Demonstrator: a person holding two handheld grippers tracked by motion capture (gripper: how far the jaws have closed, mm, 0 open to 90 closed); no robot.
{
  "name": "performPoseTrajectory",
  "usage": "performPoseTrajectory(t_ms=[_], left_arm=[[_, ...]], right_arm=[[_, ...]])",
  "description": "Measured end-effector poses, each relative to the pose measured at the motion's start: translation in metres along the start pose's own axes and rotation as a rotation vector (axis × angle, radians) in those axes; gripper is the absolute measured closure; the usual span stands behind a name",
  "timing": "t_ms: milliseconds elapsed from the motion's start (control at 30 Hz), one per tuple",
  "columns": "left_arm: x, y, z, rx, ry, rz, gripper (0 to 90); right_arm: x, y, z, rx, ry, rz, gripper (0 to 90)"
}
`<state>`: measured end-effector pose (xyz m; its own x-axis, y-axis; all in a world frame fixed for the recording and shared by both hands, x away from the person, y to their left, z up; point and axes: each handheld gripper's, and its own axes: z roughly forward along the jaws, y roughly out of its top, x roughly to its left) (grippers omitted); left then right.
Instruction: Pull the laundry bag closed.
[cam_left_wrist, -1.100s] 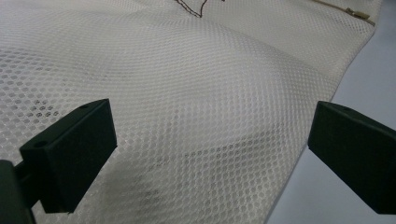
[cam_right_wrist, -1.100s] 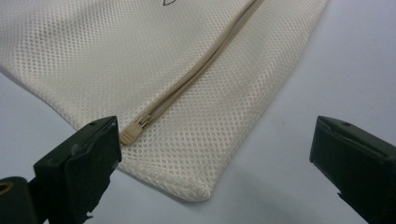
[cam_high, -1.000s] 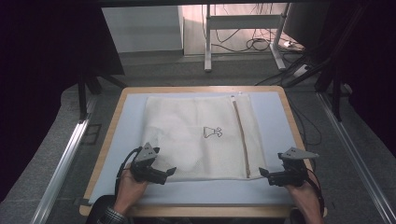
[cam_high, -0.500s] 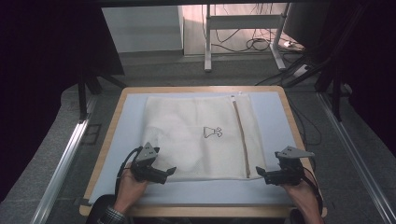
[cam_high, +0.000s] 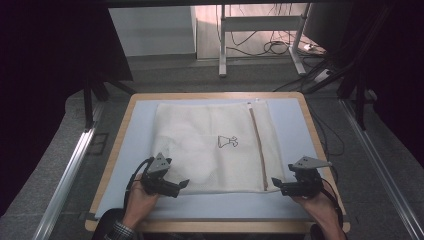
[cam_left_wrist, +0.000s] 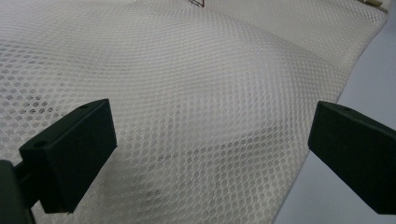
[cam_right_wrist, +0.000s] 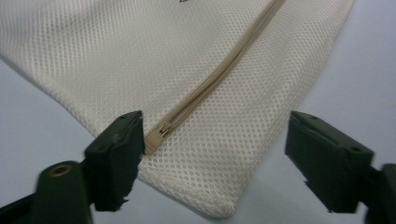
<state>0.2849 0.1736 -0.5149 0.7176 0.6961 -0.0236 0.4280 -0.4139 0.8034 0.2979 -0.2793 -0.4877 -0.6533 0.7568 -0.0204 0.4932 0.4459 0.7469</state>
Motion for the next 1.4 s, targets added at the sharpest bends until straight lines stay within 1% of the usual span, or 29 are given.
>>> performPoseTrajectory(t_ms=[33,67,100,167,233,267,300,367,433,500,567,667,767,867,900,1000,1033,1067,1100,1167,1200,1233,1300,1400], left_arm=[[0.000,0.000,0.000,0.001,-0.001,0.000,0.8],[0.000,0.000,0.000,0.001,-0.001,0.000,0.8],[0.000,0.000,0.000,0.003,-0.001,0.001,0.8],[-0.001,0.000,0.001,0.008,0.001,0.006,0.8],[-0.001,0.000,0.001,0.009,0.000,0.006,0.8],[-0.001,0.000,0.001,0.009,0.000,0.007,0.8],[-0.001,0.000,0.001,0.011,0.000,0.011,0.8],[-0.001,0.000,0.002,0.012,-0.001,0.011,0.8],[-0.001,0.000,0.002,0.013,-0.003,0.011,0.9],[-0.002,0.000,0.002,0.016,-0.002,0.015,0.8],[-0.002,0.000,0.003,0.021,-0.005,0.023,0.9],[-0.002,0.000,0.003,0.021,-0.004,0.023,0.9],[-0.002,0.000,0.003,0.020,-0.004,0.024,0.9],[-0.002,0.001,0.003,0.021,-0.004,0.025,0.9],[-0.002,0.001,0.004,0.026,-0.005,0.026,0.9],[-0.002,0.001,0.005,0.028,-0.005,0.027,0.9],[-0.002,0.001,0.006,0.029,-0.005,0.029,0.9],[-0.002,0.001,0.006,0.029,-0.005,0.029,0.9],[-0.002,0.001,0.006,0.031,-0.003,0.030,0.9],[-0.002,0.001,0.006,0.034,-0.003,0.030,0.9],[-0.002,0.001,0.006,0.034,-0.003,0.030,0.9],[-0.002,0.001,0.006,0.034,-0.003,0.030,0.9],[-0.002,0.001,0.007,0.035,-0.002,0.030,0.9],[-0.002,0.001,0.007,0.040,0.001,0.030,0.8]], right_arm=[[0.001,0.001,0.000,0.012,-0.003,-0.018,24.6],[0.001,0.001,0.000,0.012,-0.003,-0.018,24.6],[0.004,0.001,0.002,0.037,-0.013,-0.047,26.8],[0.006,0.002,0.003,0.047,-0.013,-0.066,29.8],[0.008,0.003,0.004,0.047,-0.016,-0.087,33.1],[0.008,0.003,0.004,0.047,-0.016,-0.087,33.1],[0.011,0.004,0.004,0.045,-0.015,-0.101,37.4],[0.014,0.005,0.005,0.041,-0.023,-0.119,41.3],[0.015,0.005,0.006,0.042,-0.022,-0.122,41.5],[0.016,0.005,0.009,0.052,-0.003,-0.111,41.7],[0.020,0.004,0.014,0.073,-0.002,-0.126,42.6],[0.023,0.006,0.017,0.088,0.000,-0.140,42.1],[0.024,0.006,0.021,0.109,0.014,-0.146,40.6],[0.025,0.006,0.022,0.106,0.025,-0.152,40.4],[0.024,0.006,0.022,0.099,0.039,-0.149,41.8],[0.024,0.006,0.024,0.109,0.039,-0.154,42.6],[0.025,0.005,0.028,0.128,0.043,-0.165,43.4],[0.025,0.005,0.028,0.128,0.043,-0.165,43.4],[0.027,0.004,0.030,0.138,0.045,-0.190,43.7],[0.029,0.005,0.032,0.136,0.044,-0.206,45.4],[0.029,0.005,0.032,0.136,0.044,-0.206,45.4],[0.030,0.006,0.033,0.136,0.039,-0.225,47.7],[0.031,0.006,0.034,0.144,0.038,-0.231,51.9],[0.032,0.008,0.033,0.149,0.022,-0.244,59.6]])
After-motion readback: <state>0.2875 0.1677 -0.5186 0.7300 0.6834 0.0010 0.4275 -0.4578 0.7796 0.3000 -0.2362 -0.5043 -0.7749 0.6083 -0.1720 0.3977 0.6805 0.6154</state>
